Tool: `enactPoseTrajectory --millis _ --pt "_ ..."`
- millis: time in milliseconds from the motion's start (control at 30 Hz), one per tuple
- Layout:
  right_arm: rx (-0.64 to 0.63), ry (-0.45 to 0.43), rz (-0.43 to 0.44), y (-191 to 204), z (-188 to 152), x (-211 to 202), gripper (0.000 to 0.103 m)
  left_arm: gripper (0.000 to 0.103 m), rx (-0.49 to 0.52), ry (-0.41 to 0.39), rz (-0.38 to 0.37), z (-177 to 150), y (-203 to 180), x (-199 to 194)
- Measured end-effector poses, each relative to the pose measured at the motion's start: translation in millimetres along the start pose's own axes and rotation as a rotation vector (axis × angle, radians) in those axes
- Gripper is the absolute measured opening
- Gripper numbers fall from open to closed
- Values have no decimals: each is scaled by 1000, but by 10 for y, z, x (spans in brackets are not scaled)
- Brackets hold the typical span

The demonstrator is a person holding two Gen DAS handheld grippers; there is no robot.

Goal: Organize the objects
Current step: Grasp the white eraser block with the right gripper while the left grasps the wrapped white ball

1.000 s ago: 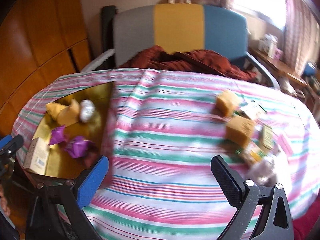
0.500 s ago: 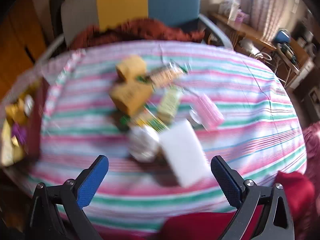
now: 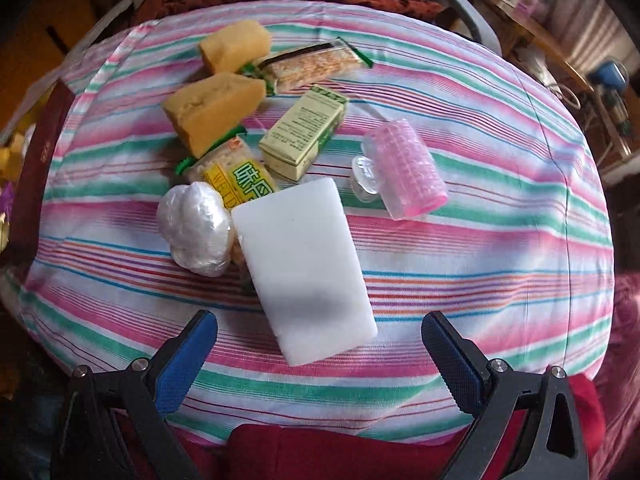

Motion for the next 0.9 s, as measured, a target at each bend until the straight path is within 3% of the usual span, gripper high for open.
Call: enactPoseTrajectory --millis 133,200,400,633,700,900 --pt "-8 65 -19 -42 -7 199 93 101 14 43 -41 71 -148 230" --pt "-8 70 -16 -46 -29 199 60 100 4 72 -55 110 -194 363" --pt "9 -24 52 -64 -41 -49 60 93 -23 147 -118 170 -355 778" --pt "220 -203 264 -332 -13 -402 60 93 -1 154 -135 326 -598 1072" --pt "261 -220 310 -366 -36 -452 60 93 -1 163 -138 367 -649 1158" --pt "275 -238 328 -335 -35 -477 60 84 -32 165 -133 474 -733 1376"
Point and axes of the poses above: each gripper's, at about its wrist camera, not at the fingertips, and x roughly the way its jaws point, y to its left, z to its top, the point moved 8 cm from there along x, roughly the way its jaws point, and after that the axes turned 7 degrees about x, right-handed, at the moved point
